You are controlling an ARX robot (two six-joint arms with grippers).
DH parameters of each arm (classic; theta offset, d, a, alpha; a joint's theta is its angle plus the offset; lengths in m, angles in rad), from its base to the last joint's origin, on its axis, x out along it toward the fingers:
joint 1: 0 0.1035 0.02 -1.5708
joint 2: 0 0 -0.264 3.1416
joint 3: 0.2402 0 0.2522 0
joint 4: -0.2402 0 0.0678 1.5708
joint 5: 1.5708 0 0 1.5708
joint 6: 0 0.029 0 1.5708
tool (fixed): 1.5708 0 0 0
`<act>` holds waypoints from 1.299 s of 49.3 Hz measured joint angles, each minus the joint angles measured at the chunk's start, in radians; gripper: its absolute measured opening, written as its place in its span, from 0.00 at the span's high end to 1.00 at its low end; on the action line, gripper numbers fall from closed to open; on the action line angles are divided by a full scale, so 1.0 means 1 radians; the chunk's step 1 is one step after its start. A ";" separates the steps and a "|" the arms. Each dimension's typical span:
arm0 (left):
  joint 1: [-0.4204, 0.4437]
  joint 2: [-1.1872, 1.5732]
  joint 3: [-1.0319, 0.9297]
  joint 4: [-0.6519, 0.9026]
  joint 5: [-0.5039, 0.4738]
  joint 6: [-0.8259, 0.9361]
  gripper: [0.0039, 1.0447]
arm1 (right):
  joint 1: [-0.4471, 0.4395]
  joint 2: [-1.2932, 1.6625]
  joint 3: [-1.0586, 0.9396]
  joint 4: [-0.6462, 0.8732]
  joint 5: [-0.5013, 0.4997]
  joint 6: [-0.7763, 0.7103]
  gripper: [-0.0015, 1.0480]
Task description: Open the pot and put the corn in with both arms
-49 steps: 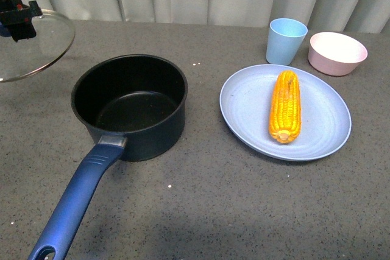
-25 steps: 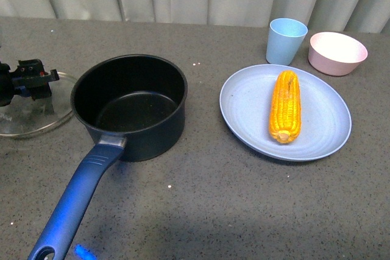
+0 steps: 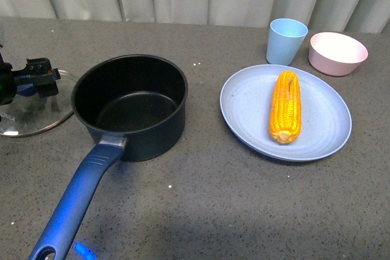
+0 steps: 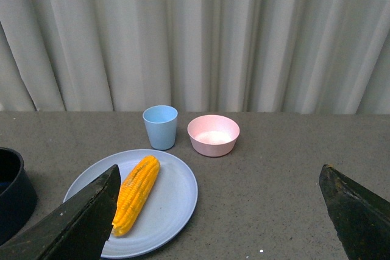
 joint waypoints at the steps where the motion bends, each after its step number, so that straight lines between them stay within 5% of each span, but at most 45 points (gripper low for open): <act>1: 0.000 -0.002 -0.001 0.000 0.005 -0.002 0.18 | 0.000 0.000 0.000 0.000 0.000 0.000 0.09; 5: 0.003 -0.029 -0.013 -0.006 0.018 -0.016 0.04 | 0.000 0.000 0.000 0.000 0.000 0.000 0.09; 34: 0.119 -0.772 -0.463 -0.056 0.135 -0.071 0.07 | 0.000 0.000 0.000 0.000 0.000 0.000 0.09; 42: 0.097 -0.798 -0.581 0.221 0.245 0.011 0.31 | 0.000 0.000 0.000 0.000 0.000 0.000 0.09; 62: -0.002 -1.108 -0.795 0.136 0.155 0.043 0.96 | 0.000 0.000 0.000 0.000 0.000 0.000 0.09; 64: -0.008 -1.132 -0.806 0.123 0.148 0.046 0.96 | 0.000 0.000 0.000 0.000 0.000 0.000 0.09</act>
